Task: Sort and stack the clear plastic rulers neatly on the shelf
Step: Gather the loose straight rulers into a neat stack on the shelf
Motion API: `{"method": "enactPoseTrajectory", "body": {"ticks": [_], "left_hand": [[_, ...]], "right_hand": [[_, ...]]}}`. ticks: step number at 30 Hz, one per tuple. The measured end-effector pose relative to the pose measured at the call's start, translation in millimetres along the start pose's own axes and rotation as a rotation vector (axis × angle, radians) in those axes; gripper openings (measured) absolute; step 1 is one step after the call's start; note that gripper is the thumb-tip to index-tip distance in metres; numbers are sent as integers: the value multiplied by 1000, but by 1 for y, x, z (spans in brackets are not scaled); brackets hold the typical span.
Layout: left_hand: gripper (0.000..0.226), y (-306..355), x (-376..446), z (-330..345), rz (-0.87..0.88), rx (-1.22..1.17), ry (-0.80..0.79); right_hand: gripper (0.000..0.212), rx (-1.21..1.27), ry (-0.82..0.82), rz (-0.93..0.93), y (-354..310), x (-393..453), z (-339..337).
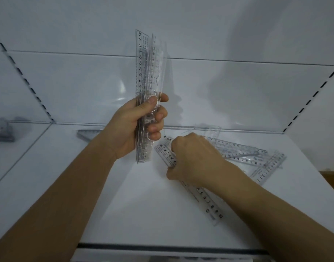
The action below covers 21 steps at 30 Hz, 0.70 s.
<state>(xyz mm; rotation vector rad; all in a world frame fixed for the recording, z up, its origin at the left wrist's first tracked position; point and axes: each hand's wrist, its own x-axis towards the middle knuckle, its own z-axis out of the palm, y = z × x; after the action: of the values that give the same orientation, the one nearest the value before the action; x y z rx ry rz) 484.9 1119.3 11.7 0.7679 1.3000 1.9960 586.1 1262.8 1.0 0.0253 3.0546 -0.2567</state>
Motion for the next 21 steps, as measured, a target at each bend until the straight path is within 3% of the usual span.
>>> {"method": "enactPoseTrajectory", "body": {"ticks": [11,15,21], "left_hand": [[30,-4,1,4,-17,36,45],[31,-2,1,2,2,32,52],[30,2,0,3,17,26,59]], "right_hand": [[39,-75,8,23,5,6,0],[25,-171,7,12,0,10,1],[11,-52,8,-28,9,5,4]]}}
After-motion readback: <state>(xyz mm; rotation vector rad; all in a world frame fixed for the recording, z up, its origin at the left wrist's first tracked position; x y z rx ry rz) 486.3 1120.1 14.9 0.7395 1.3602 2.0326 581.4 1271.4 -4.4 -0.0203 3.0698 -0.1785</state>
